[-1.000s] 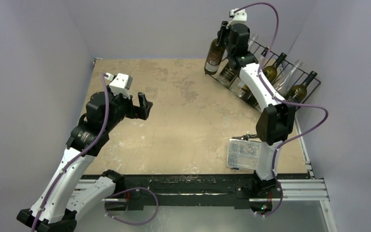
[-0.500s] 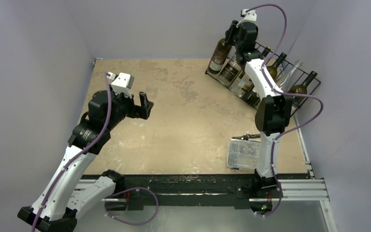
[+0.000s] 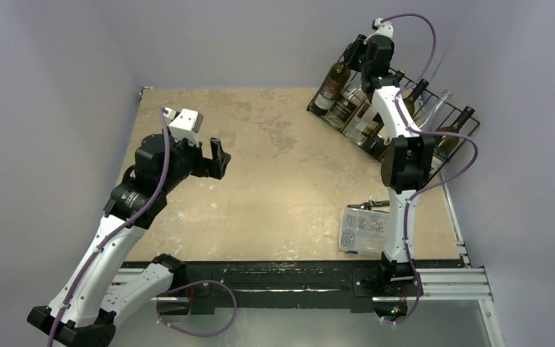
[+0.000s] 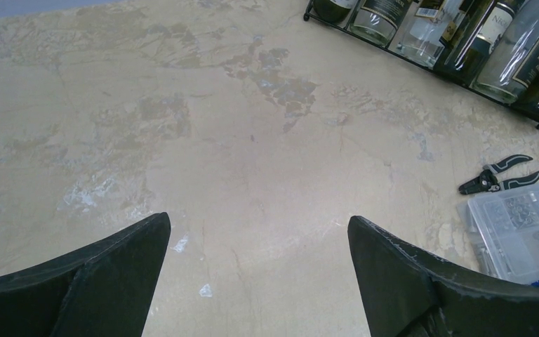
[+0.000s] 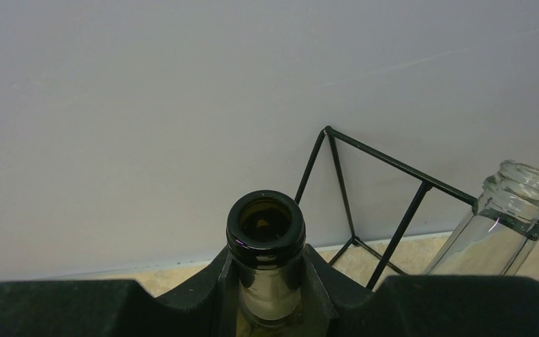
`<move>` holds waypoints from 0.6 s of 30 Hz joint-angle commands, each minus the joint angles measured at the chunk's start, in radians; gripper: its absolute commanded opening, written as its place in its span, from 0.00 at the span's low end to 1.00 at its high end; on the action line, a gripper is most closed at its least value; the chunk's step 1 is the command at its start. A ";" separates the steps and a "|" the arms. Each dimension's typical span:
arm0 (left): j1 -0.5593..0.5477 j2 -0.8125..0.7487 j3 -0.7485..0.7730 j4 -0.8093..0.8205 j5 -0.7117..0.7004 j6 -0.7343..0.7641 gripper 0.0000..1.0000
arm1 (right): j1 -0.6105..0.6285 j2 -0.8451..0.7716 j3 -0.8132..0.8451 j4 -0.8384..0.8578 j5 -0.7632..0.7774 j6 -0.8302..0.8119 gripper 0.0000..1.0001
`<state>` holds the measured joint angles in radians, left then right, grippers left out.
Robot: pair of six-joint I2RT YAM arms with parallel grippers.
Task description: Put the wine bottle on the wine rack
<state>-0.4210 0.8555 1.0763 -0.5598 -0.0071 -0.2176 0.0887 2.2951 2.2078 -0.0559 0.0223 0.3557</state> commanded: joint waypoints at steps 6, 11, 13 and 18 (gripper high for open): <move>0.007 0.008 0.043 0.019 0.026 -0.006 0.98 | -0.020 0.019 0.098 0.057 -0.017 0.049 0.27; 0.007 0.015 0.046 0.016 0.024 -0.004 0.98 | -0.019 0.043 0.100 0.059 0.016 0.016 0.42; 0.007 0.019 0.048 0.016 0.025 -0.003 0.98 | -0.019 0.046 0.096 0.059 0.038 0.007 0.51; 0.007 0.022 0.046 0.016 0.029 -0.005 0.98 | -0.020 0.050 0.091 0.064 0.062 -0.011 0.58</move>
<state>-0.4210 0.8768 1.0813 -0.5636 0.0074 -0.2180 0.0753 2.3386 2.2566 -0.0357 0.0429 0.3664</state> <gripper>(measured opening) 0.982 0.551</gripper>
